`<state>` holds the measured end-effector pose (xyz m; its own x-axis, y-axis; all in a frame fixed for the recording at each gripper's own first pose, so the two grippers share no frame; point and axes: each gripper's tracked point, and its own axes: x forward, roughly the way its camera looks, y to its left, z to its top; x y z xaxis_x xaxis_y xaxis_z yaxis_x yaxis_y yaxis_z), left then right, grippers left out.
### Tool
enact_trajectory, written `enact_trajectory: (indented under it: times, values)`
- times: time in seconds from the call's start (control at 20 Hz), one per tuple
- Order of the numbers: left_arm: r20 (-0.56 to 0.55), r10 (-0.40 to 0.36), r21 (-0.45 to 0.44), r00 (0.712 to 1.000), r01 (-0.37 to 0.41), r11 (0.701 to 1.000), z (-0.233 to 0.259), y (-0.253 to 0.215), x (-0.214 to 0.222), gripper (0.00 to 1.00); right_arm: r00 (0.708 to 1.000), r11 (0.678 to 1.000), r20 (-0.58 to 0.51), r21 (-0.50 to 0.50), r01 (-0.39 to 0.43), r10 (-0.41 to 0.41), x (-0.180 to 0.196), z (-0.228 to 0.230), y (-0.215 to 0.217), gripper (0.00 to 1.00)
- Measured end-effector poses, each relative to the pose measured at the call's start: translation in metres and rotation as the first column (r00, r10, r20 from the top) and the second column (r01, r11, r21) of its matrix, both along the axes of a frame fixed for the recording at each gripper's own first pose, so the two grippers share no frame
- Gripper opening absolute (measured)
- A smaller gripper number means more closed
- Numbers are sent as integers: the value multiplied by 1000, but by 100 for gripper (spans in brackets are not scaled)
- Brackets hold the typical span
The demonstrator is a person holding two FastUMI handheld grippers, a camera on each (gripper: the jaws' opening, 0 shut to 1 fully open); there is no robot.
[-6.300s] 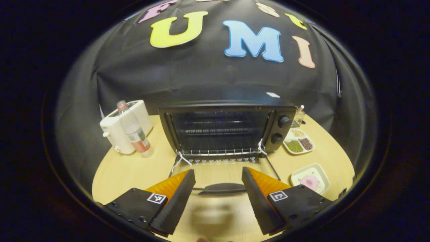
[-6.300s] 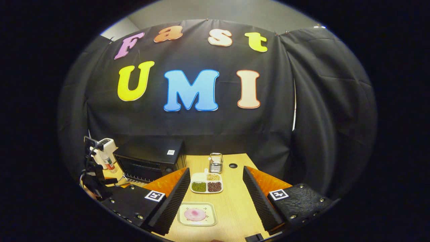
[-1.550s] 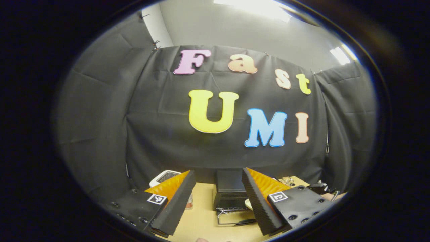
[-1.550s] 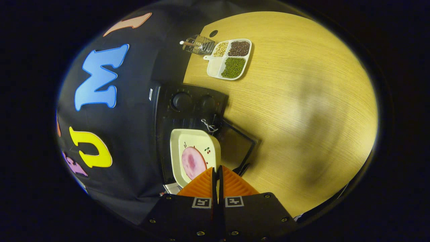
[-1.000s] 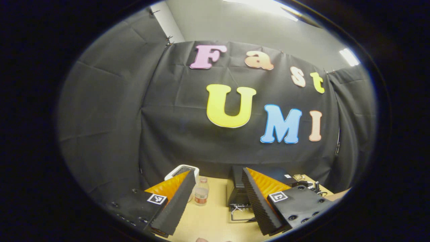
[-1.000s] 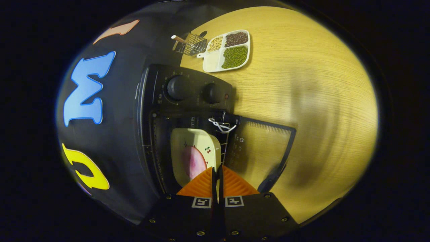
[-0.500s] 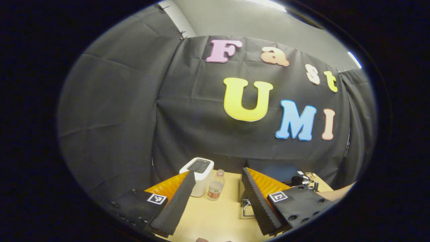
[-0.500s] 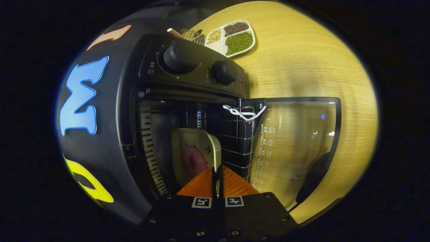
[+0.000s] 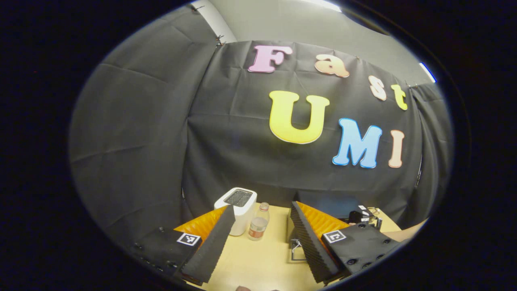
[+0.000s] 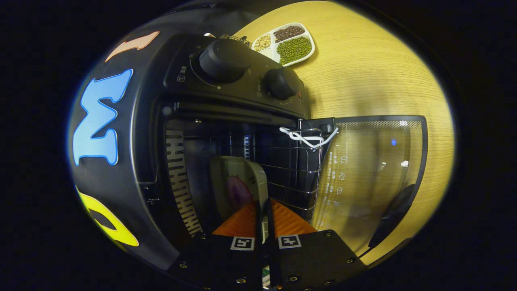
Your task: Open the electric oven with the left hand, put the food in, and close the electric oven.
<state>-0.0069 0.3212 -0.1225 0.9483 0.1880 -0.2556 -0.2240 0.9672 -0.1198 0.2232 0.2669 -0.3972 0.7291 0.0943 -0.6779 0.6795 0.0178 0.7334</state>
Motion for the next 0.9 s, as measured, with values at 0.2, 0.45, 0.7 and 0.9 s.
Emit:
enact_trajectory:
  times: [0.2, 0.45, 0.7, 0.9]
  values:
    - [20, -49, -4, 999, 49, 999, 4, -27, 10, 100, 991, 991, 62, -68, -113, 117, -19, 18, -3, 35]
    - [41, -145, -2, 989, 145, 989, 6, -77, 31, 100, 916, 876, 17, -299, -378, 401, -78, 39, -17, 44]
    - [60, -222, -5, 973, 223, 975, 13, -131, 44, 100, 791, 621, 22, -632, -463, 612, -115, 109, -67, 44]
    - [72, -277, -8, 958, 279, 960, 20, -172, 49, 100, 756, 485, 22, -778, -398, 655, -132, 160, -116, 44]
